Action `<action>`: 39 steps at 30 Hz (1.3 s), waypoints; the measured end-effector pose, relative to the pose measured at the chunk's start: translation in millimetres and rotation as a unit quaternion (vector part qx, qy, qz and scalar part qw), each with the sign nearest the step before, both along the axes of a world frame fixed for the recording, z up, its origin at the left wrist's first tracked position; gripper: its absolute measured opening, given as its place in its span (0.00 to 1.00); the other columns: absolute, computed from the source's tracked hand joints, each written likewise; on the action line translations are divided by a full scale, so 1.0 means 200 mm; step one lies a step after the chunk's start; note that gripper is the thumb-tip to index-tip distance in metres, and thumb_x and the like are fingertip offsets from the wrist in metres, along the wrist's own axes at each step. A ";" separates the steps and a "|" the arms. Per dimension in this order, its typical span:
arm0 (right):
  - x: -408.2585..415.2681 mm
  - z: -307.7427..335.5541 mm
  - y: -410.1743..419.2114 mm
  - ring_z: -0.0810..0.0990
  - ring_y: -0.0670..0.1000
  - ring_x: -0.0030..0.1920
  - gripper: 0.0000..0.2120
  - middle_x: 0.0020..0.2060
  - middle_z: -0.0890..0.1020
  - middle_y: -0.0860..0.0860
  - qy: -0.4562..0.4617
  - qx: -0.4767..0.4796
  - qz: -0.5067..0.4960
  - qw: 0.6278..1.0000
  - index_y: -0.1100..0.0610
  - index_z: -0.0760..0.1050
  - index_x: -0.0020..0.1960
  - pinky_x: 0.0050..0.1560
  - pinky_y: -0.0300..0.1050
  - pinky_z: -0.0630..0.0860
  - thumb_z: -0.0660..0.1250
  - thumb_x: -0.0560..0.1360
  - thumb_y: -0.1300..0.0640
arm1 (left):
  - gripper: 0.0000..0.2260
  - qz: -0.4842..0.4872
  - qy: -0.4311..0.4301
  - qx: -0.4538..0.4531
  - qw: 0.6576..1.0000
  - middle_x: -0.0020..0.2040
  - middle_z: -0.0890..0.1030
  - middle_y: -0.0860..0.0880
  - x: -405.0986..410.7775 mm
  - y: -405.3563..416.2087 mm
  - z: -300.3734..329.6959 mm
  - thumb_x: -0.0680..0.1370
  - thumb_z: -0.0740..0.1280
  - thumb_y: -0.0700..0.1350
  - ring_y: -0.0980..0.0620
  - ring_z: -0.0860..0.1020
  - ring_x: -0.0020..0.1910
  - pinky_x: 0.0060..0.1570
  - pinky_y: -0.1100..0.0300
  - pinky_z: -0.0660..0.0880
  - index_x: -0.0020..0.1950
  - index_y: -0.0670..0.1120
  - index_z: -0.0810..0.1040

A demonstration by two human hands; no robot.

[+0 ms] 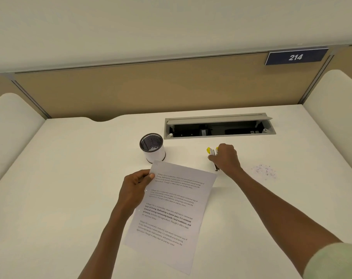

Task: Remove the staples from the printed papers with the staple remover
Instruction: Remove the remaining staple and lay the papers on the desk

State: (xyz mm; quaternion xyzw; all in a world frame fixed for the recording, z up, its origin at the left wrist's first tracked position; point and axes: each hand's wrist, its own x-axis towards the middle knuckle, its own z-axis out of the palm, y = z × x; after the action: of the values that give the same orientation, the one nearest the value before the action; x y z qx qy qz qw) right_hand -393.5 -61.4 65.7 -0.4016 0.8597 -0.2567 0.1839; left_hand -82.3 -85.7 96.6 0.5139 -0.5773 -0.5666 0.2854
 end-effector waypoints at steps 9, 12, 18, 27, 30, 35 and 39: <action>0.08 -0.07 -0.12 0.72 0.56 0.37 0.19 0.36 0.73 0.55 0.042 0.056 0.036 0.997 0.55 0.61 0.31 0.34 0.43 0.65 0.71 0.71 0.57 | 0.08 -0.004 0.022 0.031 0.999 0.50 0.87 0.44 0.06 -0.03 -0.03 0.82 0.66 0.41 0.43 0.85 0.50 0.53 0.49 0.81 0.56 0.45 0.85; 0.08 -0.09 -0.13 0.72 0.56 0.37 0.14 0.38 0.74 0.55 0.044 0.063 0.037 0.996 0.59 0.67 0.37 0.35 0.44 0.66 0.72 0.71 0.56 | 0.08 -0.006 0.021 0.029 0.999 0.50 0.87 0.44 0.06 -0.03 -0.03 0.82 0.66 0.41 0.44 0.86 0.49 0.51 0.50 0.81 0.57 0.44 0.85; 0.06 -0.11 -0.13 0.74 0.56 0.39 0.17 0.42 0.79 0.58 0.039 0.060 0.037 0.997 0.59 0.69 0.40 0.38 0.44 0.67 0.74 0.71 0.50 | 0.08 -0.010 0.022 0.023 0.999 0.50 0.87 0.46 0.04 -0.02 -0.03 0.82 0.67 0.41 0.47 0.86 0.48 0.48 0.55 0.80 0.56 0.45 0.85; 0.03 -0.05 0.07 0.84 0.55 0.41 0.33 0.38 0.85 0.57 -0.306 -0.070 -0.044 0.948 0.65 0.80 0.47 0.51 0.54 0.80 0.58 0.76 0.33 | 0.08 -0.004 0.048 0.013 0.999 0.49 0.87 0.46 0.02 0.04 0.01 0.82 0.66 0.41 0.49 0.86 0.47 0.44 0.61 0.81 0.56 0.45 0.84; 0.05 -0.05 0.26 0.82 0.59 0.55 0.44 0.52 0.84 0.60 -0.547 -0.068 0.016 0.834 0.60 0.78 0.61 0.61 0.56 0.75 0.46 0.70 0.25 | 0.09 0.004 0.064 0.008 0.998 0.51 0.87 0.46 0.02 0.06 0.04 0.82 0.66 0.42 0.47 0.86 0.50 0.48 0.58 0.82 0.58 0.45 0.84; 0.15 -0.08 0.51 0.77 0.60 0.64 0.46 0.63 0.78 0.59 -0.613 -0.090 0.155 0.769 0.57 0.71 0.69 0.65 0.56 0.73 0.63 0.63 0.26 | 0.10 0.027 0.102 -0.021 0.994 0.53 0.87 0.45 0.02 0.10 0.10 0.82 0.66 0.43 0.46 0.85 0.52 0.53 0.51 0.81 0.60 0.43 0.83; 0.28 0.02 0.58 0.81 0.58 0.59 0.19 0.57 0.83 0.53 -0.497 -0.140 0.161 0.841 0.58 0.78 0.62 0.57 0.51 0.79 0.72 0.73 0.55 | 0.10 0.060 0.137 -0.040 0.988 0.54 0.86 0.43 0.01 0.13 0.15 0.82 0.66 0.43 0.45 0.84 0.52 0.52 0.50 0.81 0.61 0.42 0.82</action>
State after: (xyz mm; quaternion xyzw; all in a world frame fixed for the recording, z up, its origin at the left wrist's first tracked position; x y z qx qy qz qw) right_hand -336.8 55.0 69.4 -0.3746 0.5305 -0.5065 0.5671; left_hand -80.2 -59.2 127.5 0.4533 -0.5235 -0.5898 0.4154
